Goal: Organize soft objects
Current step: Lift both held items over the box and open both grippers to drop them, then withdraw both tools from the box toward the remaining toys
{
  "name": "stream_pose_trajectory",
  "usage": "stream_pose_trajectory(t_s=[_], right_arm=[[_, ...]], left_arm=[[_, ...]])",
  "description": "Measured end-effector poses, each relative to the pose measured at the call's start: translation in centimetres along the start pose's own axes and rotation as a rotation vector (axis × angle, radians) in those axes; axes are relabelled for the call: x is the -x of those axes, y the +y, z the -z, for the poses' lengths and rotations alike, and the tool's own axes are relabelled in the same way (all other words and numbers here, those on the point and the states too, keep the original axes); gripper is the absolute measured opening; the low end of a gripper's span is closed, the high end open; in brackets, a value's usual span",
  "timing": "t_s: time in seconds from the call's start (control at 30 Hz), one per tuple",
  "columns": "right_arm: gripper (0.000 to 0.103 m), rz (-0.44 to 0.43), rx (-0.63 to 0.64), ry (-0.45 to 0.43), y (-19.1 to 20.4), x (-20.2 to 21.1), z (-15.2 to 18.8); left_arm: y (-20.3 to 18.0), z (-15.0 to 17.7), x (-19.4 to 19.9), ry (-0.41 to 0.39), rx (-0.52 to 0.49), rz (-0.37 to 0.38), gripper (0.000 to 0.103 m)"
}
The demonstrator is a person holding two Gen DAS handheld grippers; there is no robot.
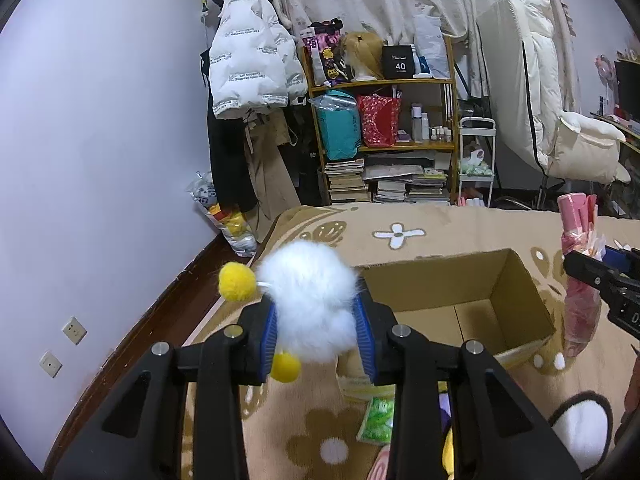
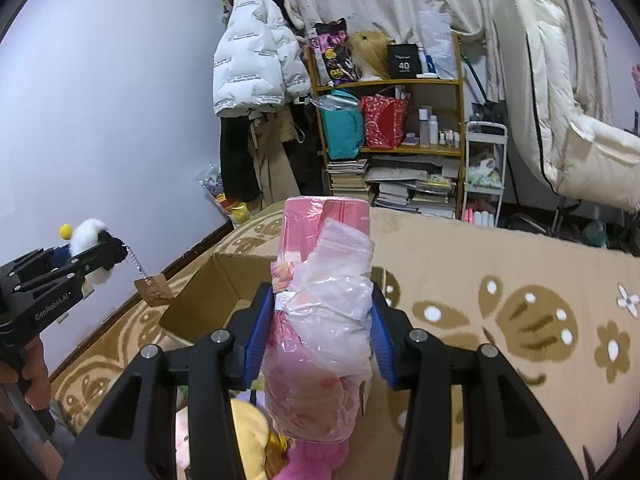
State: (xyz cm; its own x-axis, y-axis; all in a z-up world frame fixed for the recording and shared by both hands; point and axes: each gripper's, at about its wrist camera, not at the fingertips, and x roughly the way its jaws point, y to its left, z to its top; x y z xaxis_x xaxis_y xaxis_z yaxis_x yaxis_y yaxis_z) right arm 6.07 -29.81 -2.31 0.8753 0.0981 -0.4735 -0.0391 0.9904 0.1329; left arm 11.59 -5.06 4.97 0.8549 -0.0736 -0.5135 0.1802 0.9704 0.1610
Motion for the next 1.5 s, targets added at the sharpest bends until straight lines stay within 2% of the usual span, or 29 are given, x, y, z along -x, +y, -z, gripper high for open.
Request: stream_pose_trajectory(t_s=[0.17, 0.4, 0.6, 0.7, 0.9, 0.97, 1.07, 1.2, 1.27, 1.43, 1.5], right_arm=[[0.048, -0.005, 0.034, -0.003, 0.7, -1.8, -0.6], [0.048, -0.008, 0.07, -0.012, 1.6, -3.8, 0.0], [0.048, -0.006, 0.057, -0.025, 0.8, -4.6, 0.2], [0.049, 0.0, 0.088, -0.006, 1.0, -5.3, 0.5], [0.049, -0.004, 0.079, 0.011, 0.6, -6.3, 1.2], [0.051, -0.005, 0.062, 0.018, 0.2, -6.5, 1.2], [0.06, -0.021, 0.019, 0.026, -0.8, -6.6, 1.3], [0.063, -0.056, 0.005, 0.059, -1.1, -6.8, 1.7], [0.075, -0.051, 0.004, 0.07, -0.9, -6.8, 1.8], [0.091, -0.043, 0.01, 0.069, -0.4, -6.0, 1.9], [0.094, -0.042, 0.009, 0.073, -0.1, -5.5, 1.9]], left_arm=[[-0.1, -0.8, -1.2, -0.014, -0.002, 0.008, 0.033], [-1.2, -0.8, -2.9, -0.003, 0.015, 0.077, 0.033], [-2.6, 0.4, -5.1, 0.061, -0.009, 0.098, 0.033], [-3.3, 1.1, -6.2, 0.101, -0.012, 0.127, 0.034], [-4.3, 2.3, -8.3, 0.165, -0.024, 0.133, 0.036], [-4.3, 2.5, -8.7, 0.183, -0.022, 0.138, 0.042], [-4.3, 2.8, -9.0, 0.189, -0.027, 0.114, 0.054], [-4.3, 3.0, -8.8, 0.19, -0.038, 0.103, 0.056], [-4.2, 2.9, -8.7, 0.192, -0.036, 0.099, 0.065], [-3.6, 2.7, -7.5, 0.181, -0.03, 0.099, 0.076], [-3.4, 2.6, -7.0, 0.181, -0.031, 0.099, 0.081]])
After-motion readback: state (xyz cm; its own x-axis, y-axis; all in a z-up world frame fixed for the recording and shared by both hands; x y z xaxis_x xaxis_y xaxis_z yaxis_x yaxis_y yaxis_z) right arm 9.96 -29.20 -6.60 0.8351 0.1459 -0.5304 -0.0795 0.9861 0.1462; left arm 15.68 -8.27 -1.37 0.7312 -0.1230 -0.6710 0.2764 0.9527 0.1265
